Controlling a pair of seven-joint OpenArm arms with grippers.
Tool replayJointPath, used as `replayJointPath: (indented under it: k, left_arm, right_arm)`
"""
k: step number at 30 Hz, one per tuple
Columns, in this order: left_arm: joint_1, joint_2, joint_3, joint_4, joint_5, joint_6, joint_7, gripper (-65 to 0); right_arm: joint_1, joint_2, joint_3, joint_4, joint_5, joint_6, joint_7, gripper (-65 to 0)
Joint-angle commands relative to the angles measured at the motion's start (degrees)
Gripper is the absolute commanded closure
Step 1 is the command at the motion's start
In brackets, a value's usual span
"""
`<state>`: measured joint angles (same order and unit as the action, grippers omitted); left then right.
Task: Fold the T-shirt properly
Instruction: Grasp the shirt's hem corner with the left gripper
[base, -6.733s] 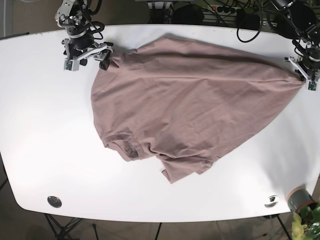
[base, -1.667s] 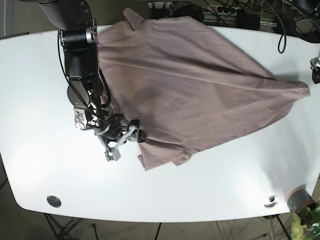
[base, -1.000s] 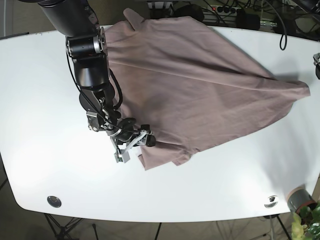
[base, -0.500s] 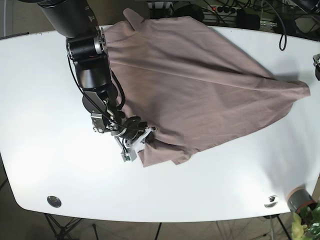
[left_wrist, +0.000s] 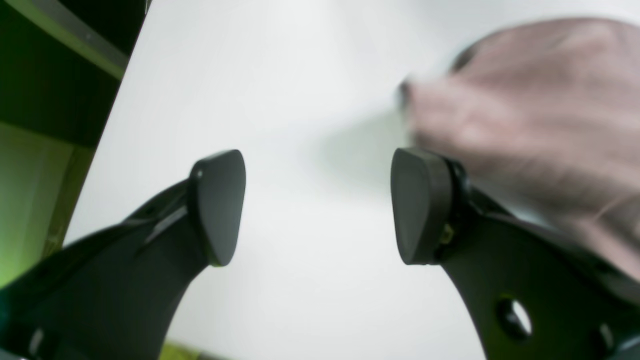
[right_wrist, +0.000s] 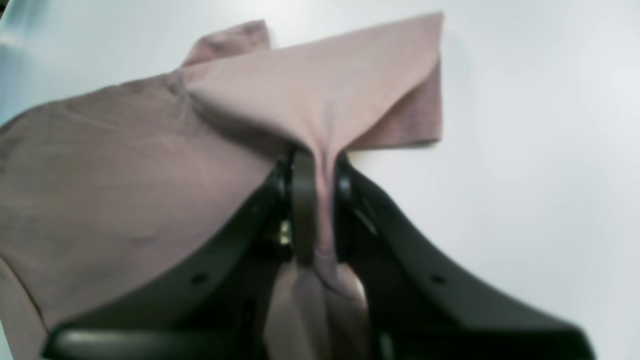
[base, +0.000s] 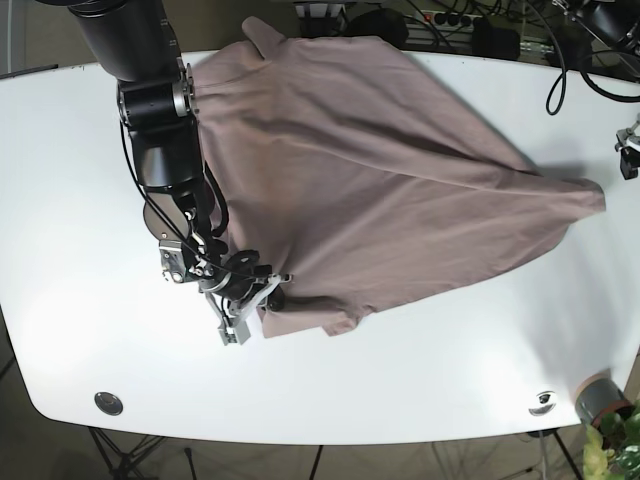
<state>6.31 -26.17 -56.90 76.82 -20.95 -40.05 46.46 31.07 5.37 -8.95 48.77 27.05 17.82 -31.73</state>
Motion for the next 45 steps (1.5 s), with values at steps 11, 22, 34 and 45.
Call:
replayJointPath:
  k: [11,22,34,45]
  left_arm:
    - [-8.72,4.94,4.11,0.68,-1.07,0.05,-0.70,-42.9]
    - [-14.97,7.76,5.34,0.41,-0.63,0.80,-0.96,-42.9]
    - [-22.35,5.82,14.05,-14.44,-0.63,4.67,-5.80,-42.9]
    - [-23.93,5.73,19.06,-20.68,-0.72,5.46,-10.37,-42.6]
  right_arm:
    - [-0.43,3.65,2.75,5.60,0.42,0.07,-0.32,-2.2]
    - [-2.54,4.79,6.53,8.41,0.42,0.15,-2.52,-2.2]
    - [-2.54,5.14,6.80,8.41,0.34,0.33,-2.52,-2.2]
    - [-2.63,5.05,6.80,8.41,0.51,0.33,-2.52,-2.2]
